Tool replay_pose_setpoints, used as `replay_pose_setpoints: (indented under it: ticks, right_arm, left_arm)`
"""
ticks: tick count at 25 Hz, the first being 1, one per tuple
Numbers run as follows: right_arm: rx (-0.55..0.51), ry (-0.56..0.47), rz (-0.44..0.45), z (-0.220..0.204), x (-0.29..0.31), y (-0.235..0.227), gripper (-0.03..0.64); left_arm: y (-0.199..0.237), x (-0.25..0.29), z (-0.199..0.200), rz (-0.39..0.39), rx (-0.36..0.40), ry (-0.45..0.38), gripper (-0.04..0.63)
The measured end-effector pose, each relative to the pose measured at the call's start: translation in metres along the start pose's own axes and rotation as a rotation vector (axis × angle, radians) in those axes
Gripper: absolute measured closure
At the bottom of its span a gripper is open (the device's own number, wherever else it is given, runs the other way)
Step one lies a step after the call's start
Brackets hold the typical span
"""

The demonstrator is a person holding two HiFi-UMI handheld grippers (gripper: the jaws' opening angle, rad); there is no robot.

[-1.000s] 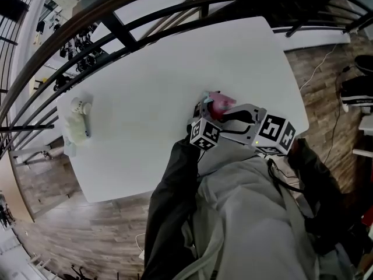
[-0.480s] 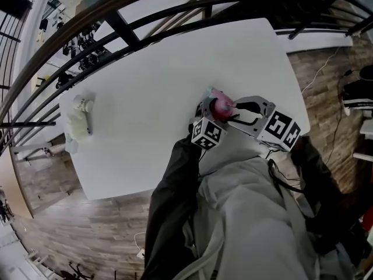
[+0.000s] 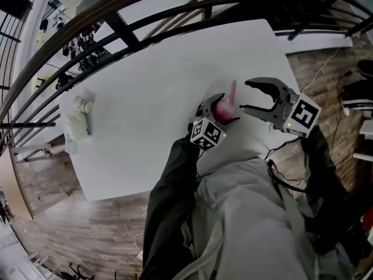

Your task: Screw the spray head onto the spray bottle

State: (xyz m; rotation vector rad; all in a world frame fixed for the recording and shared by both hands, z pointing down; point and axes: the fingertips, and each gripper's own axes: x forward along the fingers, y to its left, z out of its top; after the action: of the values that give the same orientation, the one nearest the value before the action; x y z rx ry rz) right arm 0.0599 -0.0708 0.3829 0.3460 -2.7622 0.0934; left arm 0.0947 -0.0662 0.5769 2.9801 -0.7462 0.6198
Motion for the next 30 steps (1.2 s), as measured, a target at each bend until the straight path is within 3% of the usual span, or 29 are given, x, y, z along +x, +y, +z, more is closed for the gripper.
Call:
replay_pose_setpoints:
  ticks: [3,8,11,14,20,26,30]
  right_arm:
    - [-0.068,0.087,0.055,-0.026,0.015,-0.025,0.243]
    - [0.069,0.099,0.324,-0.029,0.046,-0.014,0.232]
    - [0.072,0.119,0.396,-0.032,0.051,0.000,0.233]
    - [0.145,0.151,0.447,-0.046,0.048,0.009,0.233]
    - [0.258,0.096,0.310,-0.058,0.023,0.013,0.235]
    - [0.279,0.084,0.181,-0.065,0.010,0.034,0.238]
    - [0.248,0.098,0.167,-0.064,0.011,0.061,0.249]
  left_arm:
    - [-0.004,0.001,0.000,-0.025,0.019,0.006,0.150]
    - [-0.007,0.003,0.004,-0.036,0.023,-0.009,0.150]
    - [-0.008,0.003,0.004,-0.040,0.022,-0.008,0.150]
    - [-0.008,0.002,0.004,-0.048,0.021,-0.008,0.150]
    - [-0.007,0.000,0.002,-0.056,0.015,-0.007,0.150]
    - [-0.004,-0.001,0.004,-0.028,-0.019,-0.025,0.150]
    - [-0.002,-0.001,0.001,-0.015,-0.028,-0.016,0.150]
